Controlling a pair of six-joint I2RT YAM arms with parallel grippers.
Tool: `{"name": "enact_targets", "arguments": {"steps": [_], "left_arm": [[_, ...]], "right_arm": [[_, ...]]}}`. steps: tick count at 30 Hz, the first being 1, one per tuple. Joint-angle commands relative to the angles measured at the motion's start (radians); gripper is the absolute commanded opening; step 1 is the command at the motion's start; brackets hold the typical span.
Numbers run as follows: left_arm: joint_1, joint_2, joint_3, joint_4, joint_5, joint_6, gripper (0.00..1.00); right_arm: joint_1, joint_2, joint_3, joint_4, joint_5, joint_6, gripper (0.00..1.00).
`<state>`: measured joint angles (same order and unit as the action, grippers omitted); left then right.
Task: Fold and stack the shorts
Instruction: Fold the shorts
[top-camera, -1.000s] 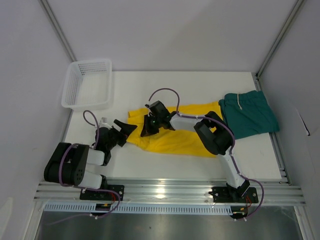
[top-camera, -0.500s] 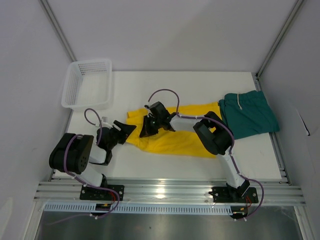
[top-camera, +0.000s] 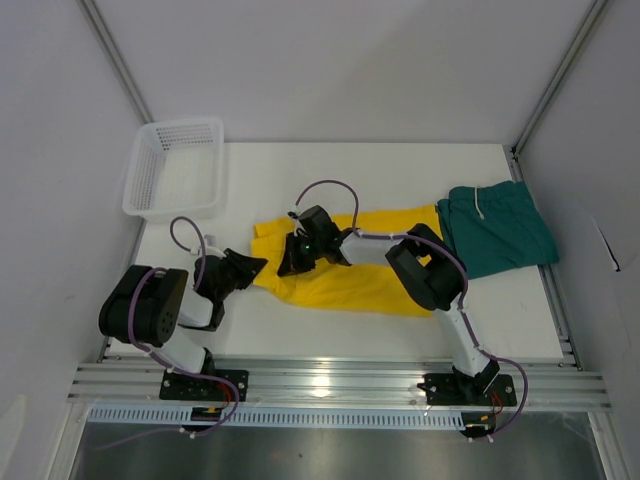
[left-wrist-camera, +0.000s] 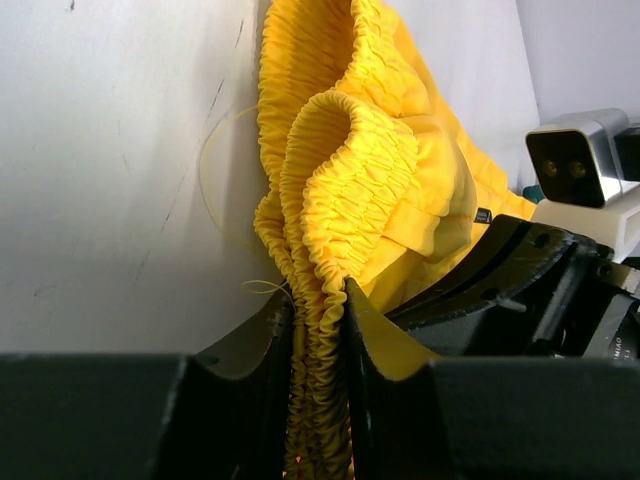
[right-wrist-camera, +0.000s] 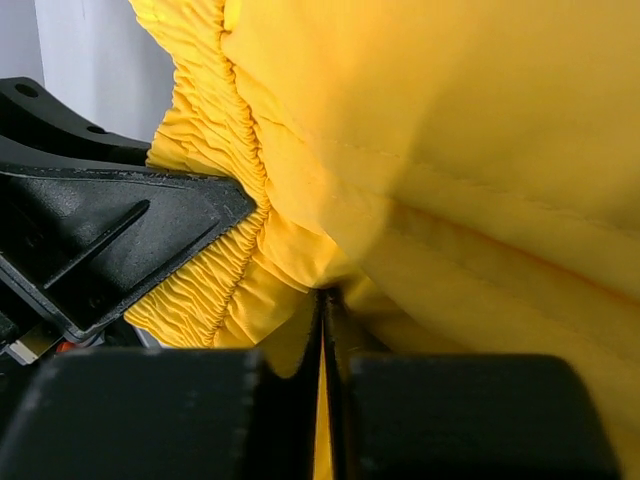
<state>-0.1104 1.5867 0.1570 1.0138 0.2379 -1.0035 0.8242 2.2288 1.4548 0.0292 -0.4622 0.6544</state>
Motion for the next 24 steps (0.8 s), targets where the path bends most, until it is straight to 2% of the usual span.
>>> {"name": "enact_targets", "arguments": {"steps": [1, 4, 7, 11, 14, 18, 22, 24], "left_arm": [[-0.012, -0.054, 0.01, -0.038, -0.025, 0.066, 0.14], [-0.014, -0.106, 0.036, -0.137, -0.049, 0.1, 0.05], [-0.014, -0.206, 0.074, -0.323, -0.101, 0.14, 0.01], [-0.018, -0.356, 0.145, -0.637, -0.216, 0.209, 0.0], [-0.02, -0.399, 0.202, -0.74, -0.247, 0.232, 0.0], [-0.02, -0.441, 0.274, -0.913, -0.304, 0.279, 0.0], [-0.02, -0.47, 0.343, -1.0, -0.318, 0.353, 0.0], [-0.02, -0.481, 0.381, -1.041, -0.324, 0.376, 0.0]], "right_arm": [[0.039, -0.007, -0.042, -0.075, 0.002, -0.018, 0.1], [0.024, -0.066, -0.037, -0.11, 0.051, -0.027, 0.22], [0.007, -0.138, -0.042, -0.156, 0.111, -0.035, 0.29], [-0.026, -0.239, -0.085, -0.209, 0.189, -0.058, 0.37], [-0.045, -0.3, -0.112, -0.238, 0.235, -0.078, 0.4], [-0.057, -0.339, -0.125, -0.294, 0.299, -0.104, 0.5], [-0.079, -0.344, -0.152, -0.292, 0.257, -0.102, 0.5], [-0.095, -0.325, -0.155, -0.281, 0.163, -0.095, 0.44]]}}
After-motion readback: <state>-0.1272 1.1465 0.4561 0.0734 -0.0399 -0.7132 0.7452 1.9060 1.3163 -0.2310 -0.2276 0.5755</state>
